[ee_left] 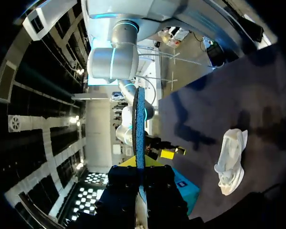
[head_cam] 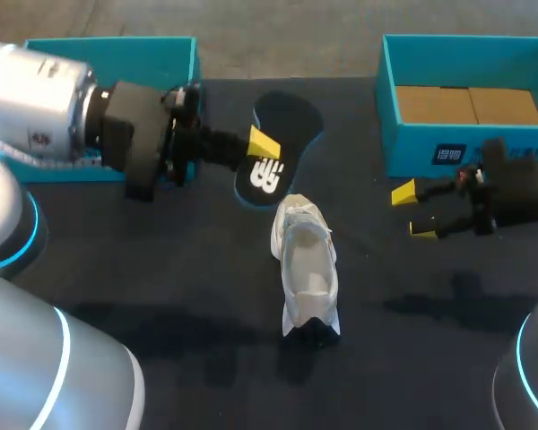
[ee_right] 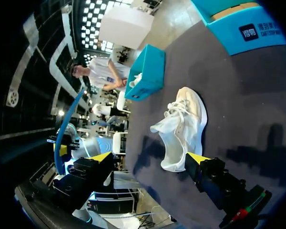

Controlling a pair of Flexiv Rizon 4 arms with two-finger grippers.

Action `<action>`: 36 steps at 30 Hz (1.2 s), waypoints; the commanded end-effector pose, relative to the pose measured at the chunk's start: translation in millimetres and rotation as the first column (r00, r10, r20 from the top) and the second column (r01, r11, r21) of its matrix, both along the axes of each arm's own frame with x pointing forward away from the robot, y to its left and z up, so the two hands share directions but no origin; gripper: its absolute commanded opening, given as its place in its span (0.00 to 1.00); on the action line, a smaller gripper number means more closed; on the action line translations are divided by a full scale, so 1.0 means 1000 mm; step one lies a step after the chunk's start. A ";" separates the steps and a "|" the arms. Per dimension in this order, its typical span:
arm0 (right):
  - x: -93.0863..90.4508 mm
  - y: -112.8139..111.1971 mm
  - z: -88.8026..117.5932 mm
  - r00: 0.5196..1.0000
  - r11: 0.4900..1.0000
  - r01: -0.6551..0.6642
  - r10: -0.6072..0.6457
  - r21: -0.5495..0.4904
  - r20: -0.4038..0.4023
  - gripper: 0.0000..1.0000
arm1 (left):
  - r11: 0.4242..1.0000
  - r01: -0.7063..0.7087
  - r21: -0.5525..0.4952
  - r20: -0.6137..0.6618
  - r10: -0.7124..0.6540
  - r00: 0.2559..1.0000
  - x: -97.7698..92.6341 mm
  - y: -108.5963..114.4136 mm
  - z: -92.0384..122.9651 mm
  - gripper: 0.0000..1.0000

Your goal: Take the shoe out of the shoebox, open the shoe tongue, remove and reinsert the insole, then place the shoe into the shoebox

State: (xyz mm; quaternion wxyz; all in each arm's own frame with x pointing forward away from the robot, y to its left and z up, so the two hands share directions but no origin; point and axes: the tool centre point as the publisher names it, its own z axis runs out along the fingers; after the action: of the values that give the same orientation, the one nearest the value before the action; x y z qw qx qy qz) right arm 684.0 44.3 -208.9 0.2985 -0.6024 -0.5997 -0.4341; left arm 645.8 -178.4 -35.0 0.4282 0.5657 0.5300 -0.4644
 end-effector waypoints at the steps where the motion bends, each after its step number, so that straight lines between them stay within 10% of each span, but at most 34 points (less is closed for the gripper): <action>1: 0.001 0.001 -0.001 1.000 1.000 0.001 -0.001 0.000 0.000 1.00 | 0.984 -0.061 -0.168 0.043 0.070 0.997 -0.019 0.017 -0.040 0.00; 36: 0.001 0.001 -0.001 1.000 1.000 0.001 -0.001 0.000 0.000 1.00 | 0.978 0.006 -0.209 0.307 0.060 0.950 0.005 0.013 -0.096 0.00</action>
State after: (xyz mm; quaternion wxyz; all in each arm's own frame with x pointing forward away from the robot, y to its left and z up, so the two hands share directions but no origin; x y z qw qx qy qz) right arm 683.9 44.4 -209.0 0.2986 -0.6023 -0.5995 -0.4342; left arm 640.6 -163.8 -120.0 0.5639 0.5735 0.4246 -0.4158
